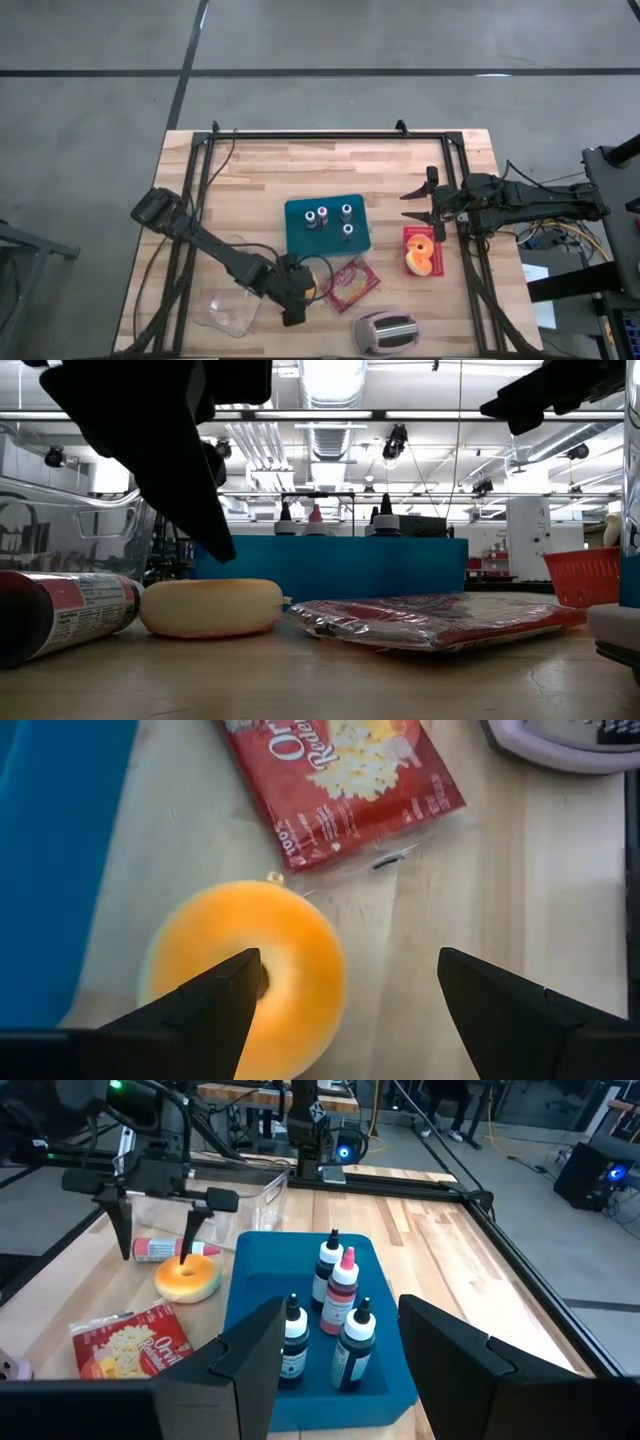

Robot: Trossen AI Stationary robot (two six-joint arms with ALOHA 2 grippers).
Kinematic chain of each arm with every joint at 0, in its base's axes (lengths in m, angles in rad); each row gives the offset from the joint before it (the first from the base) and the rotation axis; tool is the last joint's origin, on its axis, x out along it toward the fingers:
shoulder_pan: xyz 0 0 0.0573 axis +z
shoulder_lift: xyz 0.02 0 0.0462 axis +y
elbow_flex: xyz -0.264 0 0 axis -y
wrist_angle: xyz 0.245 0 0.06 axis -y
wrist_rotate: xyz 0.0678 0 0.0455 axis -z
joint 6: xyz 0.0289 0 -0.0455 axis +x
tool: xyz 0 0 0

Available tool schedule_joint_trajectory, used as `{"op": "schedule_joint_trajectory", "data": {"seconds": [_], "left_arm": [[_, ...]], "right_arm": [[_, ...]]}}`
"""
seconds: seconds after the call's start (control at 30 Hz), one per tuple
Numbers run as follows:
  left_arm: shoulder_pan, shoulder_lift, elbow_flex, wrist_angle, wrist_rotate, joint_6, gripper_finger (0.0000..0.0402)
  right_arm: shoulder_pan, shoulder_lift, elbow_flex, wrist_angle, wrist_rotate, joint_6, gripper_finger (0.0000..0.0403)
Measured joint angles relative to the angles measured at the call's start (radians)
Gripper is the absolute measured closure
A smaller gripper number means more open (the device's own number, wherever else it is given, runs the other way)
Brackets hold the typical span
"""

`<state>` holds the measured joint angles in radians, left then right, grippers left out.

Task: Pick & Place Food Item
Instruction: Put the pink donut into the red bin

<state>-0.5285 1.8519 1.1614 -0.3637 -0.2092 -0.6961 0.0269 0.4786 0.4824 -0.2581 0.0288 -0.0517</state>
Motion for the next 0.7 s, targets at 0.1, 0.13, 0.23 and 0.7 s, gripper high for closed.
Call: {"op": "schedule_joint_trajectory", "data": {"seconds": [0.1,0.13,0.23,0.7], "left_arm": [[0.000,0.000,-0.001,-0.007,0.000,-0.009,0.0094],[0.000,0.000,-0.001,-0.007,0.000,-0.011,0.0094],[0.000,0.007,-0.001,-0.015,0.000,-0.014,0.0094],[0.003,0.088,0.017,-0.034,0.025,-0.016,0.0094]], "right_arm": [[0.000,0.000,0.000,0.000,0.000,0.000,0.0213],[0.000,0.000,0.000,0.000,0.000,0.000,0.0213],[0.000,0.000,0.000,0.000,-0.001,0.000,0.0213],[0.000,0.000,0.000,0.005,-0.001,-0.003,0.0213]]}}
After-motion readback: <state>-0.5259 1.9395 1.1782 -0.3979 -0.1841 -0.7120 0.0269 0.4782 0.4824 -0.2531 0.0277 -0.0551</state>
